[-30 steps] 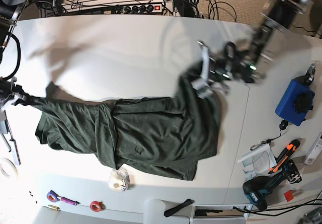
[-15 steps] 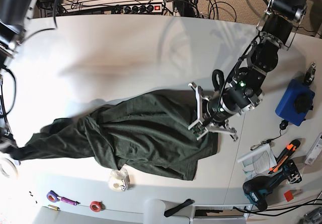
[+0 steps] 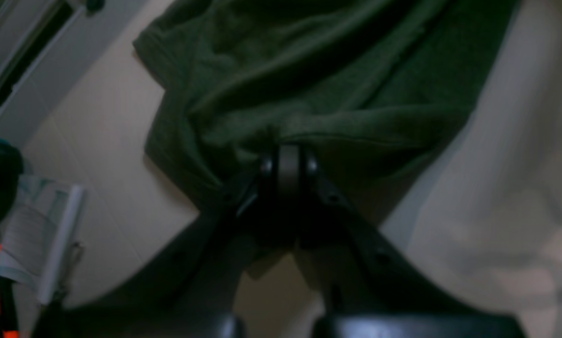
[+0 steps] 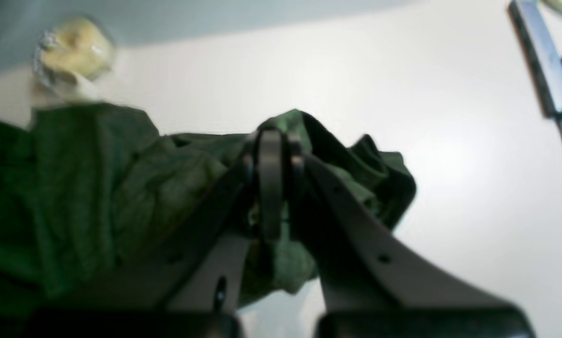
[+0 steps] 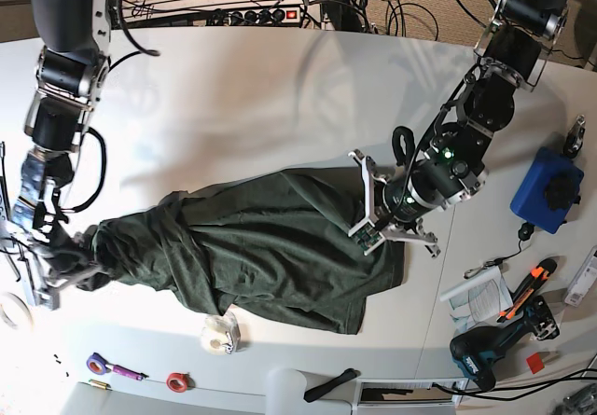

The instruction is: Layout the t-shirt on the table in an organized manner, then fold the t-shirt properly

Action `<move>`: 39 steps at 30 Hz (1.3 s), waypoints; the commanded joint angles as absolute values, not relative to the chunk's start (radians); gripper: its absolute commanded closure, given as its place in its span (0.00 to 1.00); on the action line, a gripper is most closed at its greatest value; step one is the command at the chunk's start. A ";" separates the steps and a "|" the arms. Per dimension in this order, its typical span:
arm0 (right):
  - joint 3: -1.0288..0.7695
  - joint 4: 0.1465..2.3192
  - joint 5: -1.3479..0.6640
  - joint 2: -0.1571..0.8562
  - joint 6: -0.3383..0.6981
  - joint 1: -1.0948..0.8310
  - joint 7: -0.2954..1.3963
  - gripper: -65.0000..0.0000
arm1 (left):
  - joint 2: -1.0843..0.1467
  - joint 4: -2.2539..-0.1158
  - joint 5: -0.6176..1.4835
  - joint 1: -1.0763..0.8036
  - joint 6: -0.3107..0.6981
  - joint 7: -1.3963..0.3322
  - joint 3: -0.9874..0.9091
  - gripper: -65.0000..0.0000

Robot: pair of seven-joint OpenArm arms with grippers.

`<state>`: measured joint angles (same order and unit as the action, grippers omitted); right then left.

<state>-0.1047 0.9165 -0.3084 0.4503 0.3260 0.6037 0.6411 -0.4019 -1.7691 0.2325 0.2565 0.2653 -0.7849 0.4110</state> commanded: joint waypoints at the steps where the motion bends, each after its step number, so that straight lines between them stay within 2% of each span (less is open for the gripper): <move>1: -0.073 0.936 -0.300 0.474 0.302 0.641 0.585 1.00 | -0.404 -1.783 0.235 0.279 0.262 -0.762 0.403 1.00; 8: 0.155 0.936 -0.189 0.474 0.138 0.702 0.500 1.00 | -0.405 -1.783 0.235 0.280 0.262 -0.770 0.403 1.00; 15: 0.185 0.935 -0.171 0.464 0.004 0.800 0.474 1.00 | -0.405 -1.783 0.235 0.279 0.262 -0.770 0.403 1.00; 23: 0.184 0.933 -0.128 0.426 0.010 0.794 0.469 1.00 | -0.405 -1.783 0.235 0.280 0.262 -0.770 0.403 1.00; 30: 0.184 0.866 -0.024 0.421 0.065 0.787 0.439 1.00 | -0.405 -1.783 0.235 0.280 0.262 -0.770 0.403 1.00; 31: 0.184 0.850 -0.006 0.422 0.070 0.788 0.432 0.97 | -0.405 -1.783 0.235 0.280 0.262 -0.770 0.403 1.00; 34: 0.184 0.802 0.002 0.433 0.138 0.791 0.407 0.68 | -0.405 -1.783 0.235 0.280 0.262 -0.770 0.403 1.00; 35: 0.184 0.790 0.002 0.435 0.154 0.793 0.405 0.64 | -0.405 -1.783 0.235 0.280 0.262 -0.770 0.403 1.00; 39: 0.184 0.793 0.009 0.445 0.144 0.794 0.397 0.64 | -0.405 -1.783 0.235 0.280 0.262 -0.767 0.403 1.00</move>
<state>0.1902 0.7723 0.0032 0.4271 0.1547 0.7509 0.4290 -0.4019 -1.7687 0.2325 0.2577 0.2653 -0.7887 0.4110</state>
